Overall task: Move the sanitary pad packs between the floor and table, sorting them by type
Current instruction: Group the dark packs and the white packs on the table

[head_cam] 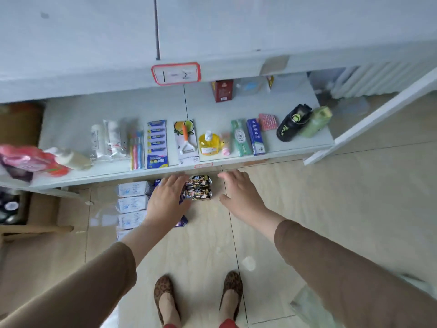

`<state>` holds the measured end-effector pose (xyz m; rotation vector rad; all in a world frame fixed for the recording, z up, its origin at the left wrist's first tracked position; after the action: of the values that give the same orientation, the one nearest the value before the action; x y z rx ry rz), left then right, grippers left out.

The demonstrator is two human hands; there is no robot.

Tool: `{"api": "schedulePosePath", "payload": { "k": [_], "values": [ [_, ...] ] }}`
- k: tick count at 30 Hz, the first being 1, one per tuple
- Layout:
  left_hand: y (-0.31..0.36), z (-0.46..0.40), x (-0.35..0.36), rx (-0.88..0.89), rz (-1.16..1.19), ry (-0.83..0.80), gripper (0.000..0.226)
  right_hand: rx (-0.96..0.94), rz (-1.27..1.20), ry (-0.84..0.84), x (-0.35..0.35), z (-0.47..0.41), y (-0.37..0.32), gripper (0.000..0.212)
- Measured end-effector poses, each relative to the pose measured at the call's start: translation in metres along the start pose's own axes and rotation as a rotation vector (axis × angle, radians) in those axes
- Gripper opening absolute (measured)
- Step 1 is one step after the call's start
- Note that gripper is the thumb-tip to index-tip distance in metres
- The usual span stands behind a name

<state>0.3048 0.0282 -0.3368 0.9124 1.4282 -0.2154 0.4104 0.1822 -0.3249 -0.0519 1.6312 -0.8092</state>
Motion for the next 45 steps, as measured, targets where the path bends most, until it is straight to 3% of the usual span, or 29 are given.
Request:
{"api": "schedulePosePath", "payload": {
  "k": [7, 13, 17, 24, 36, 41, 45],
  "values": [
    [0.066, -0.028, -0.174, 0.049, 0.031, 0.24, 0.06, -0.215, -0.067, 0.15, -0.151, -0.03, -0.115, 0.041],
    [0.052, -0.071, -0.258, -0.005, 0.028, 0.322, 0.061, -0.299, -0.059, 0.19, -0.208, -0.089, -0.186, 0.044],
    [0.031, -0.118, -0.294, -0.004, 0.014, 0.369, 0.061, -0.256, -0.096, 0.193, -0.229, -0.14, -0.213, 0.044],
    [-0.006, -0.195, -0.327, -0.048, 0.037, 0.408, 0.057, -0.195, -0.116, 0.206, -0.241, -0.207, -0.223, 0.045],
    [-0.097, -0.347, -0.346, -0.392, 0.057, 0.452, 0.057, -0.195, -0.1, 0.166, -0.255, -0.378, -0.222, 0.051],
    [-0.13, -0.402, -0.339, -0.565, 0.035, 0.393, 0.074, -0.188, -0.06, 0.156, -0.258, -0.469, -0.213, 0.052],
    [-0.15, -0.422, -0.325, -0.687, 0.036, 0.235, 0.094, -0.139, 0.054, 0.088, -0.247, -0.537, -0.2, 0.06]
  ]
}}
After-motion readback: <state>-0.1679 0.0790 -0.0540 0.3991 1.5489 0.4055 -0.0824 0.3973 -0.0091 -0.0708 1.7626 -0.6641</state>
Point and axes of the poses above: each hand's wrist, its own z-axis away from the middle knuckle, its own x-axis out of the palm, y = z × x, the point moved 8 cm from there along -z, towards the middle knuckle, and after that the axes turned 15 degrees about y, right-handed, at the moved point
